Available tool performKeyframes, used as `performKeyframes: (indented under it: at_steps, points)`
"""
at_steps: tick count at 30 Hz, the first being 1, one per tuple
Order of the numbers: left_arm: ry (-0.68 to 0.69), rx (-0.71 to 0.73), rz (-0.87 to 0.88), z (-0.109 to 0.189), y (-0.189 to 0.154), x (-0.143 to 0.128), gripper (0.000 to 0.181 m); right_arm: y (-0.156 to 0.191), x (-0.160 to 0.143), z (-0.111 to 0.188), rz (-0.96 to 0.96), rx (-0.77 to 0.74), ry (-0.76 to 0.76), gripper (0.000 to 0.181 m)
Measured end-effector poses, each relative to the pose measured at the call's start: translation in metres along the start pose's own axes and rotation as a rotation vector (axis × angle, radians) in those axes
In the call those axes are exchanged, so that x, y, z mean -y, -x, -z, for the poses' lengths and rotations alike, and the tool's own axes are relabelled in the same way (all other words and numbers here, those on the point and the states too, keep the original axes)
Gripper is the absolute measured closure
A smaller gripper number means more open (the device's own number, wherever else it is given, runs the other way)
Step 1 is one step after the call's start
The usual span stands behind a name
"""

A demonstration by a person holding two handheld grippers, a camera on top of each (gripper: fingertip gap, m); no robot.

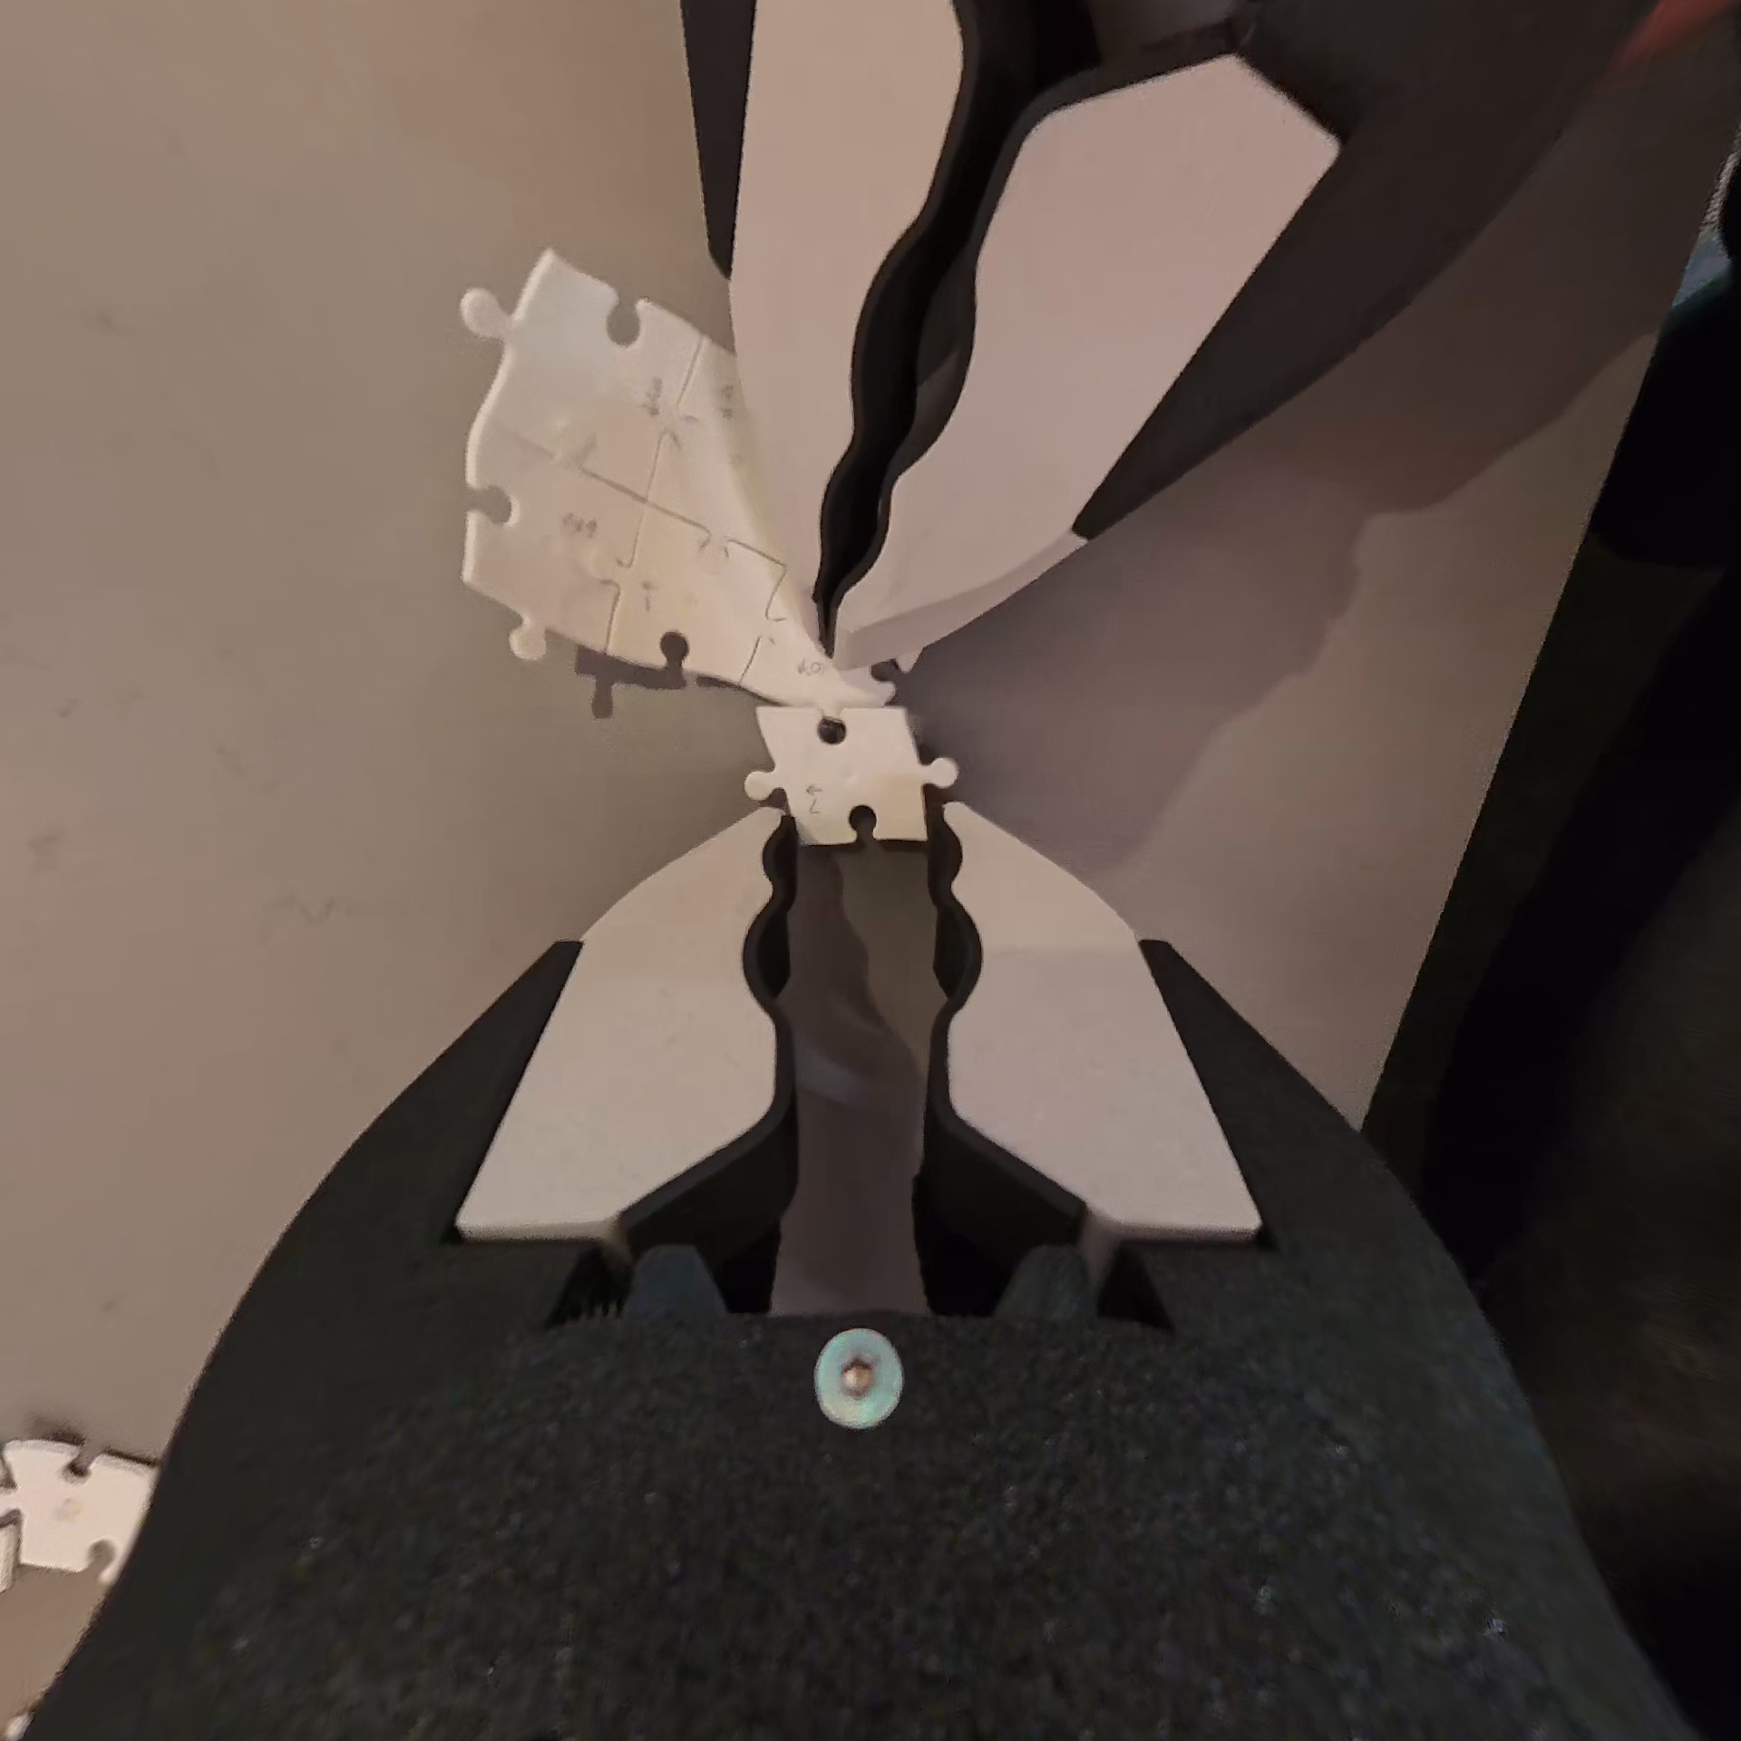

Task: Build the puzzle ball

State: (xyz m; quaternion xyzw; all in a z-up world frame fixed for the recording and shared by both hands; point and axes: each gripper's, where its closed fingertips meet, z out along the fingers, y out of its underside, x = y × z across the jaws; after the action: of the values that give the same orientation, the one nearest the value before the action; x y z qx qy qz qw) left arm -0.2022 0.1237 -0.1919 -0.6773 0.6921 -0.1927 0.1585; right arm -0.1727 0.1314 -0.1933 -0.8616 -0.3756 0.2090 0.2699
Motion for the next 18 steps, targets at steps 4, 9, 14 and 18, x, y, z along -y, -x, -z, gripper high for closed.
performKeyframes:
  at_steps: [4,9,14,18]
  points:
    - [0.002,0.003,-0.023,0.001,0.002,0.0,0.155,0.0,0.0,0.0,0.0,0.008,0.001,0.181]
    - [0.01,-0.003,-0.085,0.005,0.008,0.002,0.155,0.0,0.0,0.0,0.012,0.015,0.006,0.181]
    - [0.036,-0.023,-0.194,0.009,0.015,0.006,0.155,-0.001,-0.001,0.001,0.015,0.018,0.009,0.181]
    - [0.069,-0.057,-0.256,0.007,0.016,0.005,0.155,-0.001,-0.001,0.001,0.019,0.017,0.011,0.181]
